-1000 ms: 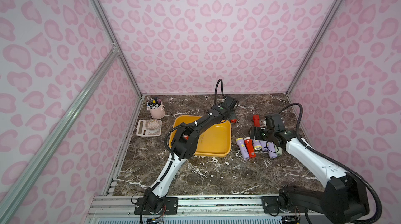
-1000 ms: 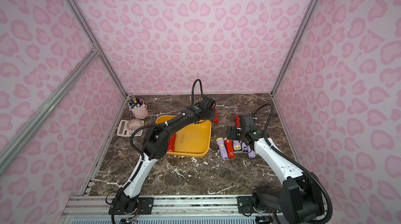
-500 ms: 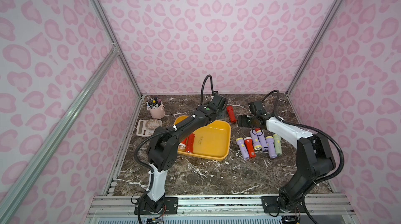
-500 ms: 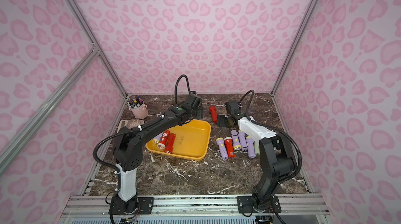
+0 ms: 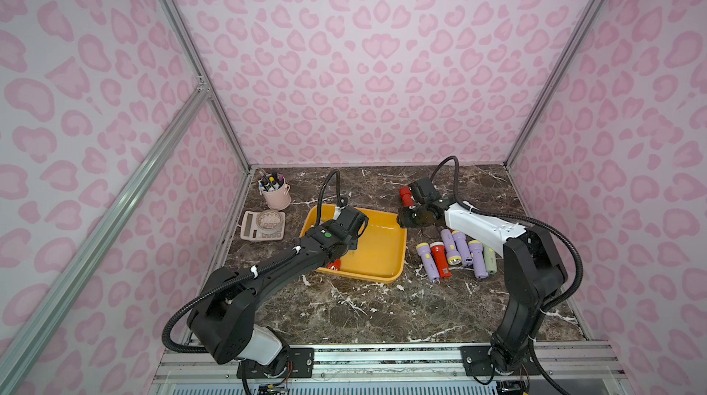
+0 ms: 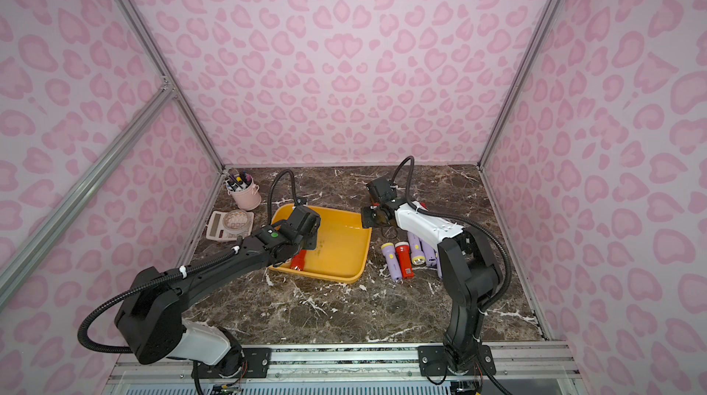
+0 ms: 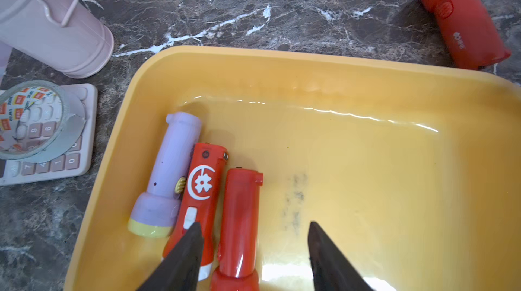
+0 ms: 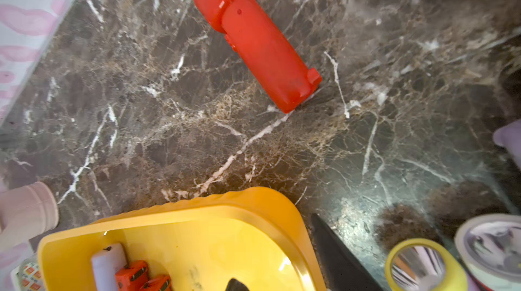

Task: Put the flashlights into the storage boxes
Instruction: Adjust the storage box at the center of the board, then pick up the flashlight from the center of the board.

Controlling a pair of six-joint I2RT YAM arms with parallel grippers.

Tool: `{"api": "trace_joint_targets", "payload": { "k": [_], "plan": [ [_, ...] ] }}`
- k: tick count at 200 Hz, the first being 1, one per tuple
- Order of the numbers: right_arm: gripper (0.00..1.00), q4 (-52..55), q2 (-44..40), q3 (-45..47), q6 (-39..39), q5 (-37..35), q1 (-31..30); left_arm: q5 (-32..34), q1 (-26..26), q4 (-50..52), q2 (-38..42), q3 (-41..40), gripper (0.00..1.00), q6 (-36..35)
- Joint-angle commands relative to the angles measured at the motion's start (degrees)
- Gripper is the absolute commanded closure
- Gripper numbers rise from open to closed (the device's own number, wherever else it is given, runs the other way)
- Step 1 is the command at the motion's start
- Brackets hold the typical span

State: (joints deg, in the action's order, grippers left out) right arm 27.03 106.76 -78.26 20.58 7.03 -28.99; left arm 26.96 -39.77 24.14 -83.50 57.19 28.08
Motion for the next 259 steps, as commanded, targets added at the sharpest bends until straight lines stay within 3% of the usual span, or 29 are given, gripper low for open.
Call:
{"api": "trace_joint_targets", "payload": {
  "k": [1,68,116,143,168,212,259],
  "plan": [
    [0.45,3.2,3.31,-2.61,0.09,-3.29,-1.04,1.15,0.11,-0.64,2.04,-1.8,0.39,1.41],
    [0.49,10.37,14.13,-18.92,-2.96,-10.18,-1.53,0.9,0.14,-1.54,4.14,-5.4,0.39,2.07],
    [0.48,15.18,20.53,-29.91,-4.7,-10.39,-0.62,0.55,0.7,-1.91,3.5,-4.98,0.38,1.24],
    [0.35,13.96,17.13,-27.53,-5.55,-10.0,-0.73,1.02,1.29,-1.91,4.52,-5.11,0.37,0.41],
    [0.3,12.3,13.15,-23.4,-5.24,-11.7,0.77,0.49,3.91,-2.07,5.65,-5.63,0.35,-0.58],
    [0.3,15.56,18.3,-27.13,-6.14,-11.82,4.7,-3.0,10.22,-3.04,10.27,-8.03,0.32,-1.59],
    [0.32,17.7,24.9,-33.82,-6.69,-11.29,6.31,-6.03,10.36,-3.67,13.88,-9.03,0.29,-0.22]
  ]
}}
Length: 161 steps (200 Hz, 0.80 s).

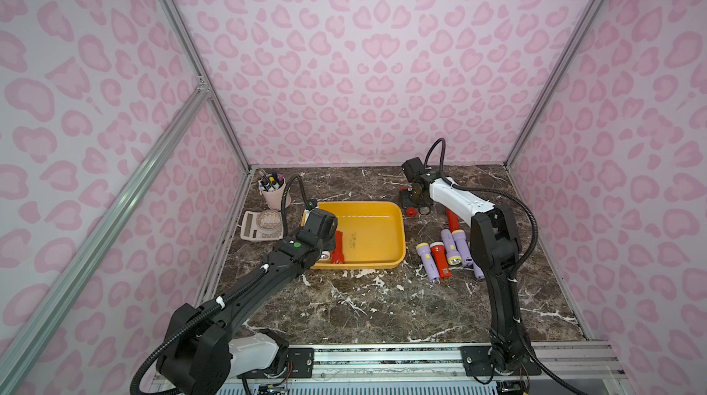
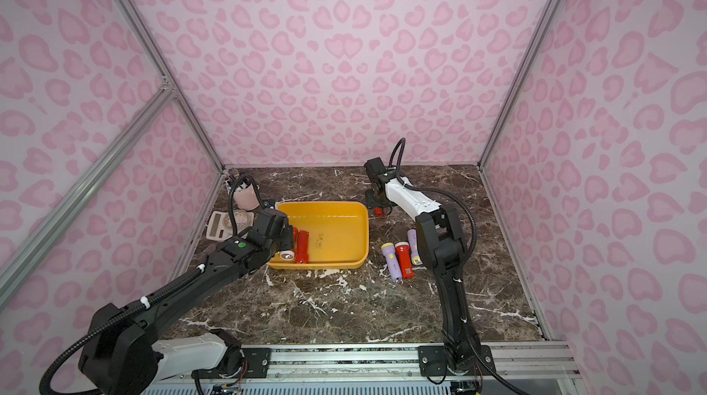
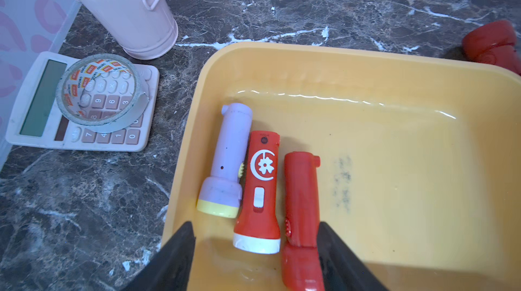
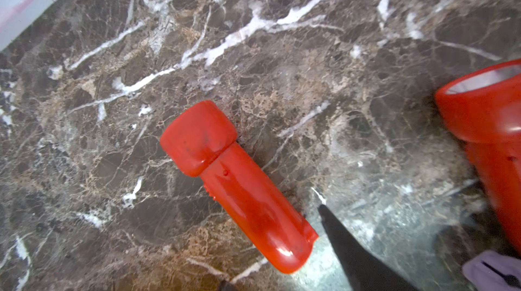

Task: Put the flashlights into the storage boxes
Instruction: Pick up the flashlight from the center of the board.

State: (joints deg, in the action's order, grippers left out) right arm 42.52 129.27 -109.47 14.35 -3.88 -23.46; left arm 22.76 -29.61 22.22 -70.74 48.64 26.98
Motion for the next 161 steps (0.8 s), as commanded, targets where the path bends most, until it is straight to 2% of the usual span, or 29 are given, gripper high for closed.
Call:
{"api": "trace_joint_targets", "payload": {
  "k": [1,45,88,138,161],
  "plan": [
    [0.32,2.25,2.83,-2.82,-0.46,-0.32,0.83,-1.84,0.22,-1.74,1.12,-0.48,0.29,0.92],
    [0.38,2.99,6.51,-5.21,-0.37,0.87,1.66,-3.48,0.25,-1.92,1.83,-1.54,0.27,1.07],
    [0.45,4.05,9.79,-7.58,-0.11,1.27,1.65,-4.04,0.3,-3.69,4.07,-2.94,0.2,0.79],
    [0.62,5.25,9.48,-8.11,0.23,0.81,1.57,-4.08,0.51,-2.27,2.23,-1.57,0.2,0.96],
    [0.64,4.84,6.26,-5.89,0.48,-0.05,1.32,-4.39,0.51,-2.34,2.27,-1.3,0.2,0.97]
  ]
}}
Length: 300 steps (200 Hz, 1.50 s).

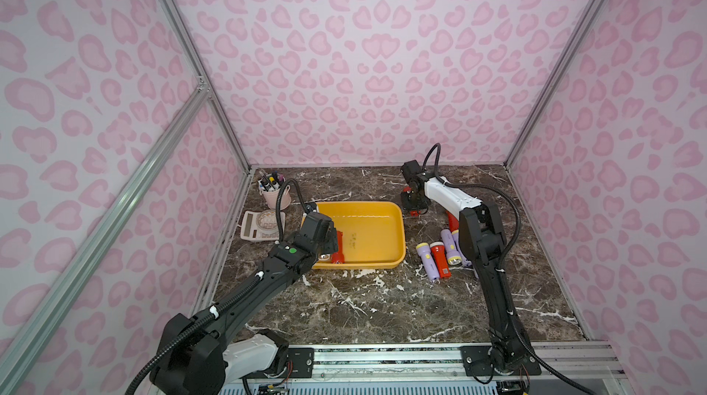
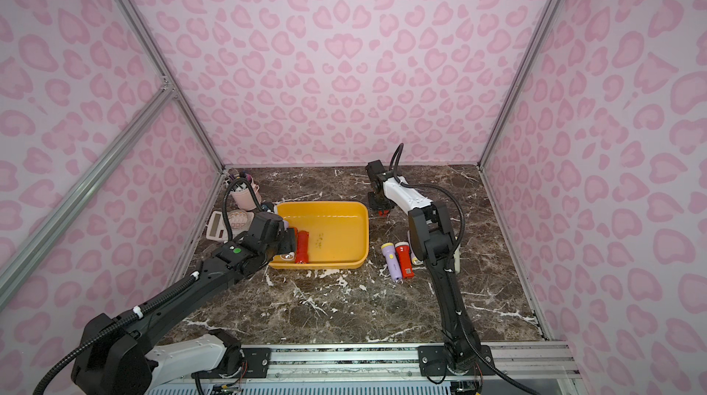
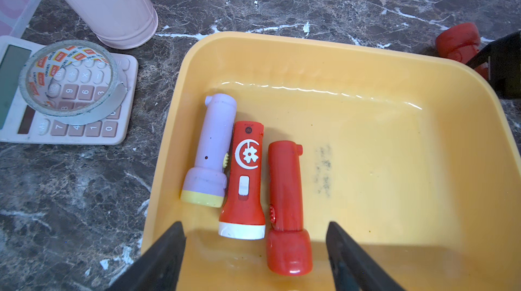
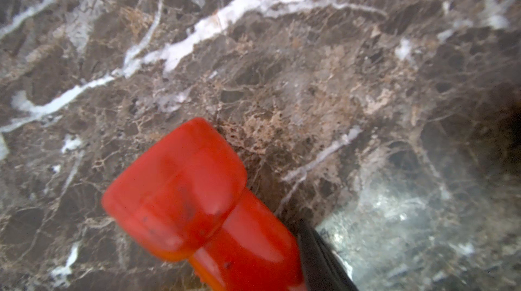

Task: Put the flashlights into the storage boxes
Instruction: Pick up the flashlight from the center of the board, then place the flashlight at the storage box.

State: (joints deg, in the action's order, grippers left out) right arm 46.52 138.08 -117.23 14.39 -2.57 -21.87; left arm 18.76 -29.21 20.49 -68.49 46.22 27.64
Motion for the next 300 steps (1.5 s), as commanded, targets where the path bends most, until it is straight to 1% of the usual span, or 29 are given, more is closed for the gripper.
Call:
{"api": "trace_joint_targets", "payload": {
  "k": [1,48,75,114,145,184,222,266,300],
  "plan": [
    [0.64,0.84,-2.68,1.94,0.49,-1.37,-0.28,-0.4,0.12,-0.62,0.02,1.1,0.2,0.31],
    [0.64,1.66,-10.6,4.96,0.81,-3.17,-1.83,-1.2,0.12,-0.2,1.64,1.31,0.2,0.09],
    [0.64,2.16,-15.54,7.33,1.83,-4.18,-4.51,-2.14,0.12,0.08,3.61,0.79,0.19,0.68],
    [0.64,0.63,-22.86,13.19,5.73,-4.18,-11.39,-2.83,0.12,1.04,6.95,-0.28,0.19,1.42],
    [0.64,-0.85,-26.01,15.98,9.11,-4.81,-18.47,-2.87,0.12,1.58,11.66,-3.36,0.19,3.24],
    [0.64,-4.11,-24.13,16.78,13.4,-3.38,-25.43,-2.51,0.12,3.86,20.56,-7.56,0.19,5.01],
    [0.64,-7.41,-19.01,17.29,16.84,-0.93,-29.1,-3.53,0.12,7.66,25.73,-8.87,0.19,6.44],
    [0.64,-11.98,-14.84,18.32,20.22,3.08,-30.21,-5.51,0.16,10.36,27.12,-8.03,0.2,6.81],
    [0.63,-13.39,-12.22,16.72,21.9,4.93,-30.3,-7.13,0.12,11.28,29.34,-7.99,0.2,6.74]
  ]
}}
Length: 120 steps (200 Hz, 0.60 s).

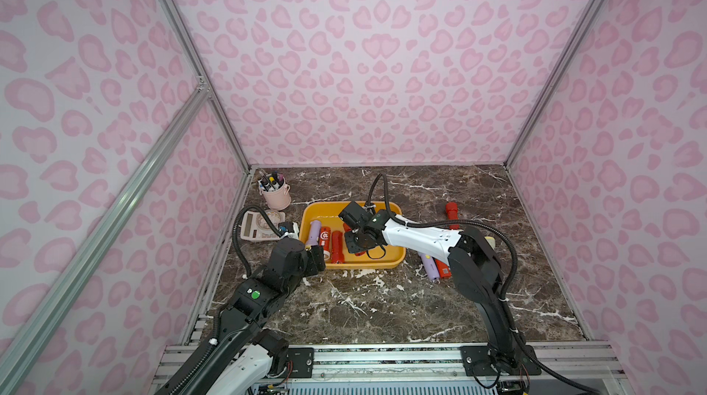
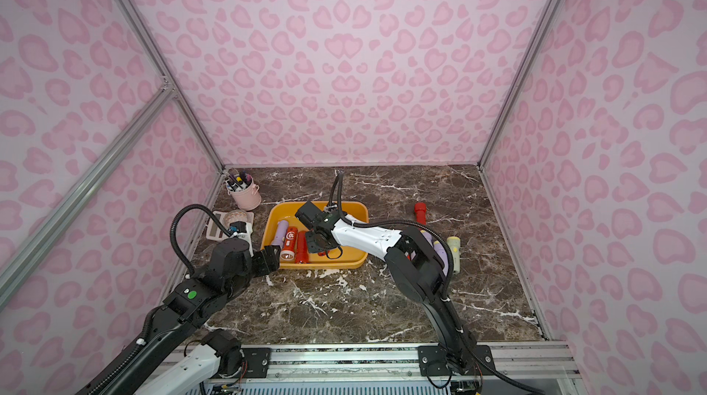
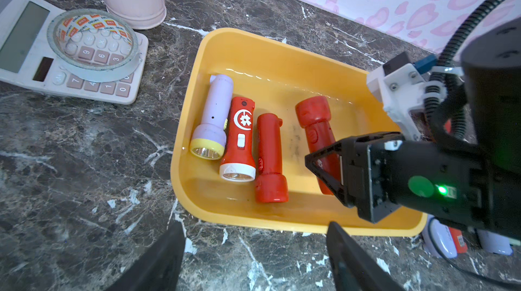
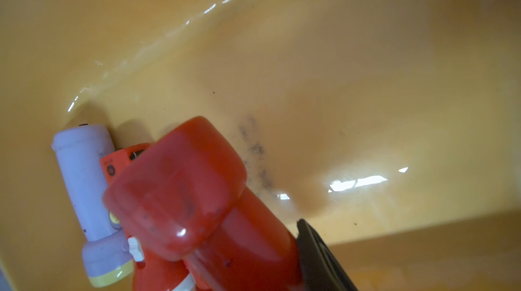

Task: Put the flashlights into the storage boxes
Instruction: Place the flashlight at the storage box.

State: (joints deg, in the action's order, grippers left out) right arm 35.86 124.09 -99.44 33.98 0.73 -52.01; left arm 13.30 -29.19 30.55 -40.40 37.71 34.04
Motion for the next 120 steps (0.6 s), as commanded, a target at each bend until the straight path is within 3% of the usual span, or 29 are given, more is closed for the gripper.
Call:
{"api": "trace_joint_targets", "payload": {
  "k": [1,89,120],
  "plan": [
    [0.63,-2.72,1.81,-1.09,2.36,1.63,-0.18,-1.73,0.1,1.21,1.36,0.52,0.2,0.33],
    [0.56,-5.14,3.73,0.05,4.53,3.38,1.31,-12.71,0.1,5.2,2.76,2.5,0.19,-2.13],
    [0.45,-6.35,2.28,1.84,3.88,4.05,1.83,-18.06,0.1,5.87,2.43,3.72,0.19,-2.82]
  ]
}}
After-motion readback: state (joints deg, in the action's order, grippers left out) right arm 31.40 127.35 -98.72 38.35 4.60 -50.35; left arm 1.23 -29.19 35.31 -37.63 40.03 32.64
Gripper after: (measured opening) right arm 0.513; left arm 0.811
